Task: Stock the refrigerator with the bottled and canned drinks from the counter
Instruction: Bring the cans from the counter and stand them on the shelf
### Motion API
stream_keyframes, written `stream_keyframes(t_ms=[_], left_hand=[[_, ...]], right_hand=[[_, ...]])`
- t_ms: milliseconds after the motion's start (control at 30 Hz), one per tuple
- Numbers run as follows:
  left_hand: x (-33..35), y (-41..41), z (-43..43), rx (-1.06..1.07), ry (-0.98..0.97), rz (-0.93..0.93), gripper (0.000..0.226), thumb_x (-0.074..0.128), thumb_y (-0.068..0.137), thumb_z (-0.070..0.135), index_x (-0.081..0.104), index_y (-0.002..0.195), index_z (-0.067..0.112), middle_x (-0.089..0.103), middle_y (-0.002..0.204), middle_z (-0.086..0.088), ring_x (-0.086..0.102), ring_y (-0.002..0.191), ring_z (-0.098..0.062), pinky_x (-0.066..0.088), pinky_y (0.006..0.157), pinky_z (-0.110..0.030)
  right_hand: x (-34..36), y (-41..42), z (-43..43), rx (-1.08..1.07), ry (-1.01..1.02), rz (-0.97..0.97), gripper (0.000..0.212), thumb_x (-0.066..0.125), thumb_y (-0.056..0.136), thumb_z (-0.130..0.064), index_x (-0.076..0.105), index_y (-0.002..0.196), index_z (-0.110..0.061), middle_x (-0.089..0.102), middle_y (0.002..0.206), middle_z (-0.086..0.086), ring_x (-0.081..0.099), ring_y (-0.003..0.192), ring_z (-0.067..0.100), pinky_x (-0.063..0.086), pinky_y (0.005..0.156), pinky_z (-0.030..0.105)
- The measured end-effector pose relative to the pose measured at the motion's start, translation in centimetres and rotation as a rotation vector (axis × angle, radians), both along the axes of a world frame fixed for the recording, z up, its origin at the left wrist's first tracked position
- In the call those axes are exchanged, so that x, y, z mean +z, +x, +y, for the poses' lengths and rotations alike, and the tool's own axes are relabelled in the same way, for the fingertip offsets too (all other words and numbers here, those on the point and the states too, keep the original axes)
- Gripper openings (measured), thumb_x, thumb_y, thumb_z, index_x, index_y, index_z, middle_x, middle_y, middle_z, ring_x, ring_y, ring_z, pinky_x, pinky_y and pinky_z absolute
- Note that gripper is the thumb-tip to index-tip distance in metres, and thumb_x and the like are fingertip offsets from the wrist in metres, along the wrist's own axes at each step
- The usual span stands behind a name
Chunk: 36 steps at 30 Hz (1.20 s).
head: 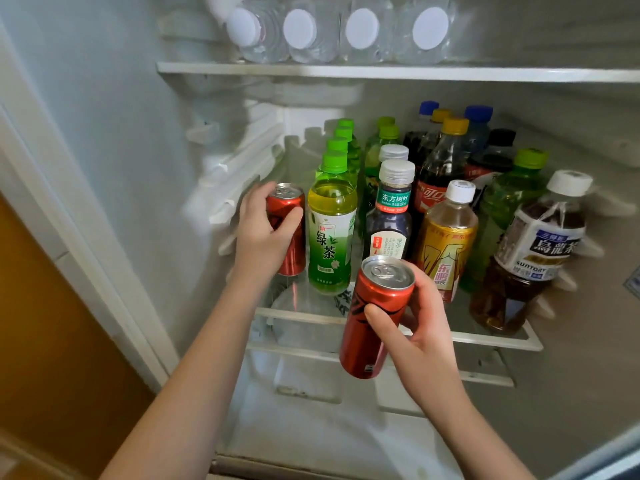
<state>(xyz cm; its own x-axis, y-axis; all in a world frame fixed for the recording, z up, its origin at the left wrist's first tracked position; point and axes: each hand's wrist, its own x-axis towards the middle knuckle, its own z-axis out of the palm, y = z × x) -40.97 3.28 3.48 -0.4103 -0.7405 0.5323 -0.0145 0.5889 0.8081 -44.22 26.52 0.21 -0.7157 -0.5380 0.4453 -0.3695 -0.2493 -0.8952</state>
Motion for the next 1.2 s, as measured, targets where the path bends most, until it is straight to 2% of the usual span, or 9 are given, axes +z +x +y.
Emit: stream_keyframes(t_ms=[133,233,400,567,700,867,1000,1067,1200], left_hand=[[-1.9,4.3,4.7,-0.017,-0.096,0.200,0.027,0.057,0.084,0.031,0.052,0.111,0.033,0.052,0.117,0.020,0.051,0.115,-0.001,0.045,0.097,-0.025],[-3.8,6.6,7.5,-0.289,0.030,0.001,0.032,0.057,0.082,0.039,0.052,0.114,0.040,0.059,0.114,0.018,0.056,0.110,0.001,0.047,0.088,-0.017],[-5.8,8.3,8.5,-0.492,0.127,-0.154,0.057,0.062,0.080,0.046,0.043,0.133,0.038,0.054,0.130,0.019,0.051,0.121,0.001,0.045,0.095,-0.020],[-5.8,8.9,8.2,-0.468,0.089,-0.162,0.062,0.066,0.080,0.040,0.038,0.134,0.048,0.055,0.129,0.021,0.053,0.120,-0.001,0.046,0.099,-0.032],[-6.3,9.0,7.8,-0.409,0.121,-0.109,0.061,0.064,0.078,0.044,0.036,0.132,0.055,0.054,0.128,0.026,0.052,0.119,0.001,0.046,0.101,-0.036],[-6.0,8.1,6.6,-0.307,0.164,0.063,0.064,0.064,0.078,0.040,0.033,0.130,0.061,0.048,0.129,0.032,0.048,0.123,0.003,0.046,0.096,-0.020],[-6.0,6.4,5.0,-0.174,0.129,0.081,0.067,0.064,0.079,0.027,0.029,0.129,0.056,0.040,0.122,0.044,0.041,0.120,0.014,0.035,0.095,-0.006],[-6.3,5.5,4.4,-0.138,0.109,0.069,0.070,0.066,0.081,0.017,0.029,0.135,0.042,0.037,0.123,0.040,0.037,0.116,0.020,0.030,0.092,0.002],[-6.4,4.1,3.3,-0.116,0.103,0.046,0.070,0.063,0.077,0.023,0.032,0.140,0.022,0.045,0.131,0.010,0.044,0.122,-0.003,0.033,0.103,-0.019]], right_hand=[[0.2,0.3,-1.1,0.035,-0.004,-0.018,0.053,0.074,0.079,-0.017,0.048,0.122,-0.036,0.058,0.114,-0.023,0.059,0.104,0.002,0.047,0.078,0.012],[0.7,0.6,-2.2,0.071,0.000,-0.031,0.050,0.070,0.077,-0.022,0.049,0.122,-0.032,0.059,0.113,-0.022,0.059,0.105,0.001,0.048,0.080,0.013],[1.4,1.1,-3.7,0.100,-0.018,-0.102,0.052,0.066,0.070,-0.039,0.051,0.119,-0.030,0.061,0.115,-0.009,0.061,0.104,0.004,0.051,0.089,0.025],[1.8,1.5,-4.7,0.123,0.007,-0.166,0.057,0.064,0.070,-0.040,0.053,0.122,-0.020,0.062,0.118,0.002,0.062,0.105,0.012,0.051,0.094,0.042],[1.7,1.1,-4.7,0.149,0.072,-0.191,0.065,0.060,0.073,-0.048,0.046,0.132,-0.026,0.062,0.117,-0.010,0.062,0.103,-0.001,0.051,0.092,0.029],[0.4,0.1,-2.8,-0.034,0.050,-0.260,0.025,0.059,0.089,-0.030,0.054,0.113,-0.036,0.067,0.104,-0.011,0.063,0.102,0.006,0.049,0.092,0.033],[-0.8,0.0,-1.4,-0.137,0.052,-0.314,0.022,0.060,0.089,-0.026,0.057,0.110,-0.028,0.069,0.094,-0.013,0.066,0.092,0.004,0.051,0.085,0.035],[-1.2,0.0,-1.0,-0.157,0.058,-0.337,0.020,0.059,0.089,-0.022,0.058,0.109,-0.027,0.070,0.094,-0.010,0.067,0.091,0.006,0.050,0.084,0.033],[-1.8,0.0,-0.1,-0.192,0.083,-0.314,0.019,0.058,0.090,-0.018,0.058,0.108,-0.024,0.070,0.094,-0.001,0.066,0.093,0.014,0.048,0.087,0.033]])
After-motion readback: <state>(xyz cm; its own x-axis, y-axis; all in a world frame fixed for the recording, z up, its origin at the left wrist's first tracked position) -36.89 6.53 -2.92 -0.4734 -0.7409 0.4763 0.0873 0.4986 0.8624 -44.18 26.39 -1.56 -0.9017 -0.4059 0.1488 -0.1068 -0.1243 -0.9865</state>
